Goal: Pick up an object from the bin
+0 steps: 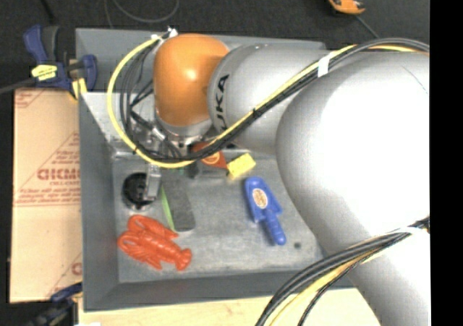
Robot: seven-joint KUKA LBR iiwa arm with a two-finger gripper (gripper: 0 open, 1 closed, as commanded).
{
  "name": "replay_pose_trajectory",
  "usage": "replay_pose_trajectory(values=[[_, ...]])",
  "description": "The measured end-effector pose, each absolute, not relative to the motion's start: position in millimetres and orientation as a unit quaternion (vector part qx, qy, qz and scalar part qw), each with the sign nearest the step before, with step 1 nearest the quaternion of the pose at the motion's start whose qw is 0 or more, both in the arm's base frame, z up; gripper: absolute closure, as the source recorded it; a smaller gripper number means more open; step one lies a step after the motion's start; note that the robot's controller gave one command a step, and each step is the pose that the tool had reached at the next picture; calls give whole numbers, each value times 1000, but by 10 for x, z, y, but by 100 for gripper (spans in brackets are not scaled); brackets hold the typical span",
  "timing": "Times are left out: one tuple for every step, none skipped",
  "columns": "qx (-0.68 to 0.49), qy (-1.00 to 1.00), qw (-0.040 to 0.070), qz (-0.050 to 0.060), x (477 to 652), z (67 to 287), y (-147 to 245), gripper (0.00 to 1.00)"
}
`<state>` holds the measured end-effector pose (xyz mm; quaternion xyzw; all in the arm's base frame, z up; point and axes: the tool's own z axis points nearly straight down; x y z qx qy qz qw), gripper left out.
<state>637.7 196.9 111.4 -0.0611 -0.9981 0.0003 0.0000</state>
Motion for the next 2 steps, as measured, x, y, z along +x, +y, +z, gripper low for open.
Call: replay_pose_trajectory(values=[[-139,-990,-3,-2,6333,1241,2103,0],[-146,-989,1,-1,6286,724,1936,0]])
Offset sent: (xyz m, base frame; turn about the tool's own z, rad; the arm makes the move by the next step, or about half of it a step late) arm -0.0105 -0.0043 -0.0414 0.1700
